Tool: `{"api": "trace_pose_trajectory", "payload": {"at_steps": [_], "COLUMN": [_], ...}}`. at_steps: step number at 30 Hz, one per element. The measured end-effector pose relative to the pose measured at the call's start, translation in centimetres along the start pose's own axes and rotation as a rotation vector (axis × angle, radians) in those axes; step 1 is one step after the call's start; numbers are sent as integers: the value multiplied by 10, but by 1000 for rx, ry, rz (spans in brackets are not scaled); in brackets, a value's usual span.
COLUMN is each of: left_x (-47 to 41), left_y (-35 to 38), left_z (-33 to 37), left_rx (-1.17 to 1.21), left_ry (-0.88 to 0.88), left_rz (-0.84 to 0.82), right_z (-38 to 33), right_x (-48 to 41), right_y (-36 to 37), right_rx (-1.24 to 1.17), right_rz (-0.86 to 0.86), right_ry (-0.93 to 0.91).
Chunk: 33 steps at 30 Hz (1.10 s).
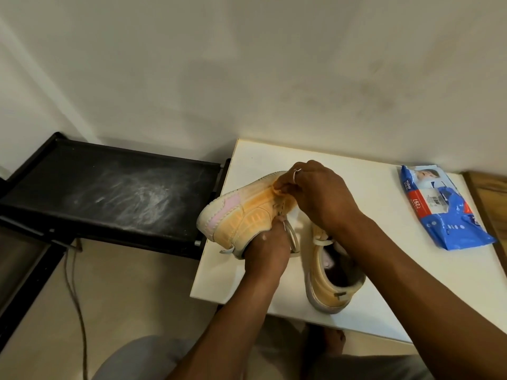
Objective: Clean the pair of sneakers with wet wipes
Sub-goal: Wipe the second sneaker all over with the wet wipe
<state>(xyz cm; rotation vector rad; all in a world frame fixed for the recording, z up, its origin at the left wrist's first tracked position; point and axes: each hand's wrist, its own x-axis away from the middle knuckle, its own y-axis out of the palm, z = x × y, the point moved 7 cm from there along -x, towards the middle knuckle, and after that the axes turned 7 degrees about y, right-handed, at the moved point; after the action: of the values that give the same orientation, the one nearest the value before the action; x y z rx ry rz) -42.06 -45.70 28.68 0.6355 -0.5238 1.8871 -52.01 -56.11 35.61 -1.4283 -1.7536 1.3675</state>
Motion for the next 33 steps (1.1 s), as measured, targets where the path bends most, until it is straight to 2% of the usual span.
{"api": "trace_pose_trajectory", "payload": {"at_steps": [4,8,12,17,20,22,28,30,33], "left_x": [-7,-8,-13,-21,-20,-22,-21,-23,-25], "left_y": [4,0,-3,-3,-4,-5,-2,-3,-3], "left_z": [-4,-3,-6,-9,-7,-9,-10,-12,-13], "left_rx": [62,37,51,77,100,90,61,66,67], "left_ry": [40,71,45,39,23,31,64,75,55], "left_rz": [10,50,85,96,115,130,110,119,123], "right_z": [25,45,42,4,-9,-3,34,30,4], "right_x": [-4,-8,-12,-6,-3,-6,-13,-13,-11], "right_y": [0,1,5,20,20,15,8,10,18], "right_rx": [91,7,-76,-110,-131,-103,-7,-15,-85], "right_rz": [15,13,-42,-125,-88,-47,1,-4,-62], "right_ry": [121,259,310,144,55,73,290,282,174]}}
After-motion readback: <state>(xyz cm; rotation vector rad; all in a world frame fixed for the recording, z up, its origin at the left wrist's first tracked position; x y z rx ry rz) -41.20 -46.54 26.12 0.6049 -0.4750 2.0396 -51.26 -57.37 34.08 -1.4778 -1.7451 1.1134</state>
